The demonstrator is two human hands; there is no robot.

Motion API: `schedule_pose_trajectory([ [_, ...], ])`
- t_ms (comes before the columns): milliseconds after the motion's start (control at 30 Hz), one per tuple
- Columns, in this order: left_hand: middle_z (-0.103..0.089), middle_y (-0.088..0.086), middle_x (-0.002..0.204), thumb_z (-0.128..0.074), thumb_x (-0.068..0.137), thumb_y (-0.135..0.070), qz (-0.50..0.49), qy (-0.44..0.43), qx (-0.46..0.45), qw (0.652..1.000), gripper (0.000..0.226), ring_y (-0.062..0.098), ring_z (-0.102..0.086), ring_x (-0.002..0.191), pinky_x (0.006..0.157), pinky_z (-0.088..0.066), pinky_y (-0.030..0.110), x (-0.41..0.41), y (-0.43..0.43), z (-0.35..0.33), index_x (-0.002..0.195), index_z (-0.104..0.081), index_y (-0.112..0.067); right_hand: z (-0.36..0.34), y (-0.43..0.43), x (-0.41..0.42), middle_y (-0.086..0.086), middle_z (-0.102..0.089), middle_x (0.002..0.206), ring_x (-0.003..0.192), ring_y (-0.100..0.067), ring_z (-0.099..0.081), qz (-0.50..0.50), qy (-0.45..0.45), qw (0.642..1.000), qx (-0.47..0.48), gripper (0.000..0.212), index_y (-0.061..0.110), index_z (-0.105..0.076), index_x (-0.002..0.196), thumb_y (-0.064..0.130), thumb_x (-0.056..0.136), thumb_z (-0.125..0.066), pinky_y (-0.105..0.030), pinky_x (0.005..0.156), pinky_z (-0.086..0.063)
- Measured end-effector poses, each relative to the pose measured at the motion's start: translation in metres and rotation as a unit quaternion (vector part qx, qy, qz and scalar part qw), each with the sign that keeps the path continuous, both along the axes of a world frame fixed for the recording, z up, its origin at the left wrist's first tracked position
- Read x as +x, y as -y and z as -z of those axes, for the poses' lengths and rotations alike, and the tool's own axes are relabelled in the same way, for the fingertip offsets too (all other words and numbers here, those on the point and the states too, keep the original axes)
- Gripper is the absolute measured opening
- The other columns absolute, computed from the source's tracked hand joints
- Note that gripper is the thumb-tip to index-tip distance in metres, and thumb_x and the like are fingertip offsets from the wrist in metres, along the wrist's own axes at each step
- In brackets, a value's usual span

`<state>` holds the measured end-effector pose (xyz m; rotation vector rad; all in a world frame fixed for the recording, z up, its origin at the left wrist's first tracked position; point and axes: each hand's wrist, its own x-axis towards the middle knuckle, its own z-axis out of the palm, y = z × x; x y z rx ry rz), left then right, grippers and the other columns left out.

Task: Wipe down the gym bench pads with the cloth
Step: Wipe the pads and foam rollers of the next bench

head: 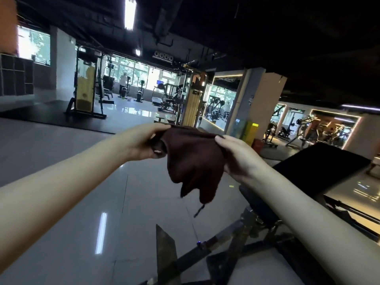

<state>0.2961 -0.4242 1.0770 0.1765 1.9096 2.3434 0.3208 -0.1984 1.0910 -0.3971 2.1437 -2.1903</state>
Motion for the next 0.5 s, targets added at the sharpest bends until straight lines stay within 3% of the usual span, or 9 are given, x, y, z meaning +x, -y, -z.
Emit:
schedule_pose_trajectory([
  [100, -0.068, 0.003, 0.084, -0.056, 0.081, -0.049, 0.123, 0.053, 0.093, 0.987, 0.033, 0.024, -0.065, 0.087, 0.091, -0.048, 0.046, -0.046, -0.015, 0.024, 0.092, -0.061, -0.017, -0.014, 0.006, -0.039, -0.01, -0.07, 0.084, 0.077, -0.018, -0.067, 0.036, 0.076, 0.984, -0.154, 0.018, 0.005, -0.064, 0.089, 0.01, 0.099, -0.05, -0.027, 0.066, -0.058],
  [167, -0.069, 0.01, 0.1, -0.056, 0.078, -0.059, 0.192, 0.07, 0.151, 0.967, 0.054, 0.028, -0.066, 0.094, 0.087, -0.056, 0.048, -0.065, -0.031, 0.039, 0.107, -0.063, -0.014, -0.019, 0.005, -0.059, -0.012, -0.069, 0.078, 0.073, -0.02, -0.066, 0.042, 0.112, 0.975, -0.189, 0.026, 0.0, -0.067, 0.076, 0.007, 0.096, -0.053, -0.028, 0.066, -0.058],
  [233, -0.07, 0.014, 0.106, -0.06, 0.081, -0.048, 0.19, 0.073, 0.196, 0.959, 0.054, 0.027, -0.07, 0.092, 0.083, -0.058, 0.042, -0.076, -0.051, 0.045, 0.117, -0.065, -0.007, -0.017, -0.001, -0.075, -0.013, -0.069, 0.071, 0.065, -0.021, -0.069, 0.043, 0.123, 0.977, -0.171, 0.028, -0.002, -0.069, 0.068, -0.002, 0.092, -0.055, -0.029, 0.068, -0.058],
  [300, -0.066, 0.009, 0.105, -0.064, 0.088, -0.019, 0.105, 0.036, 0.196, 0.974, 0.047, 0.019, -0.072, 0.082, 0.073, -0.061, 0.031, -0.089, -0.07, 0.047, 0.133, -0.054, -0.006, -0.011, -0.012, -0.088, -0.012, -0.07, 0.066, 0.058, -0.019, -0.07, 0.069, 0.107, 0.984, -0.128, 0.023, 0.0, -0.065, 0.074, -0.013, 0.088, -0.052, -0.027, 0.064, -0.059],
  [367, -0.062, 0.004, 0.105, -0.062, 0.087, 0.006, 0.032, -0.024, 0.166, 0.985, 0.059, 0.012, -0.071, 0.078, 0.064, -0.06, 0.025, -0.108, -0.081, 0.051, 0.141, -0.045, -0.01, -0.005, -0.032, -0.1, -0.008, -0.07, 0.065, 0.058, -0.016, -0.07, 0.105, 0.08, 0.989, -0.074, 0.028, 0.005, -0.062, 0.079, -0.021, 0.083, -0.052, -0.024, 0.056, -0.059],
  [500, -0.07, 0.005, 0.1, -0.058, 0.087, 0.015, 0.027, -0.114, 0.047, 0.992, 0.037, 0.015, -0.071, 0.09, 0.074, -0.058, 0.022, -0.134, -0.092, 0.055, 0.11, -0.066, -0.012, 0.014, -0.08, -0.122, -0.011, -0.067, 0.103, 0.092, -0.024, -0.068, 0.171, 0.035, 0.983, 0.052, 0.046, 0.008, -0.062, 0.107, -0.016, 0.07, -0.071, -0.025, 0.059, -0.055],
])
